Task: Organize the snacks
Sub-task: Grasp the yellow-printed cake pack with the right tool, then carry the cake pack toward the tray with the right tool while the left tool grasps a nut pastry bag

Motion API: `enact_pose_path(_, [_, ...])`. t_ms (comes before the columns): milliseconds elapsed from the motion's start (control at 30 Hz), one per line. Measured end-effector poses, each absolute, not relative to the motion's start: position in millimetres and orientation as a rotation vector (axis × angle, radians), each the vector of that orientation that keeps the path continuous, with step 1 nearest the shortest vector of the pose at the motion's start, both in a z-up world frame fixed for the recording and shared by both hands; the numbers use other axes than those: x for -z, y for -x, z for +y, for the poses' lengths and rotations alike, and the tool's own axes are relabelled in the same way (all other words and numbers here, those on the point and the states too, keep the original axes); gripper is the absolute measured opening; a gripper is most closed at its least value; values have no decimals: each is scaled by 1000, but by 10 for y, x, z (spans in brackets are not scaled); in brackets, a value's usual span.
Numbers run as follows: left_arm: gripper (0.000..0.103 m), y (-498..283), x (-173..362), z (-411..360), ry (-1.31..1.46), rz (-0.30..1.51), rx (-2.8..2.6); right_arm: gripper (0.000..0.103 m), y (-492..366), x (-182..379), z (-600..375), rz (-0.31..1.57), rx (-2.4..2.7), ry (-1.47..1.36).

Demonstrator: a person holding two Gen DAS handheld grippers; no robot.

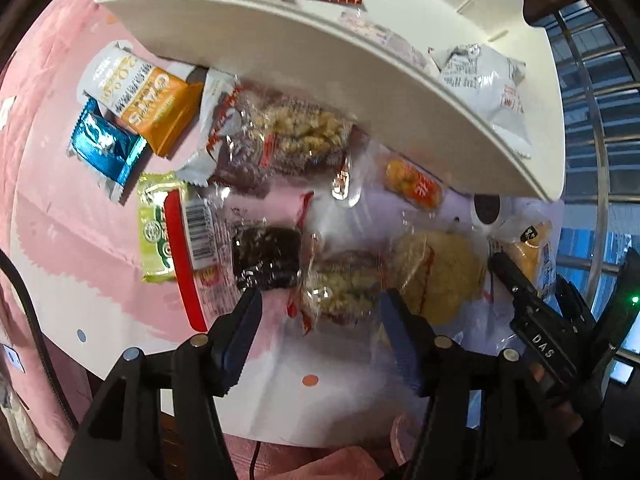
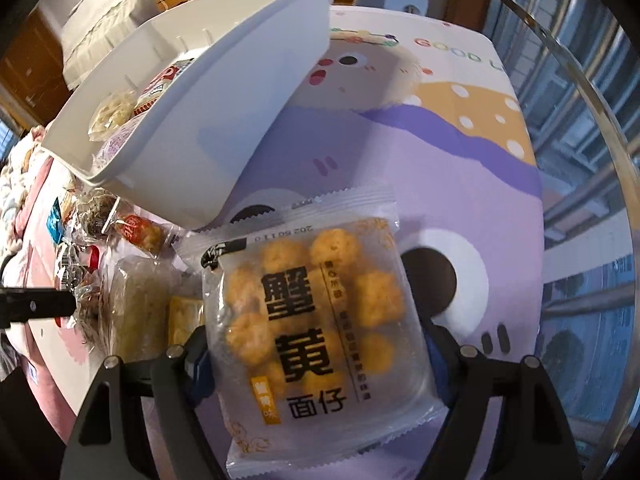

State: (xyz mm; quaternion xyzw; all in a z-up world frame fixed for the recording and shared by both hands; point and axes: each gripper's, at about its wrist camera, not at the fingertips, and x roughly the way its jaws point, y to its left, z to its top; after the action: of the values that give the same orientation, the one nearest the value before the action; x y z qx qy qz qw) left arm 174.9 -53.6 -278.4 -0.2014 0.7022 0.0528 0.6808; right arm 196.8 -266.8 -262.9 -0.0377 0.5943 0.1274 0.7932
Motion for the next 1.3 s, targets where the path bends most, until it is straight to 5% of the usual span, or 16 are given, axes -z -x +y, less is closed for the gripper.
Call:
enact_pose_path(433, [71, -1568, 2831, -771, 365, 1567, -111, 81, -1773, 2539, -2847, 1289, -223, 30])
enact_pose_path(1300, [63, -1713, 2992, -873, 443, 1560, -181, 81, -1648, 2374, -2829, 1248, -262, 35])
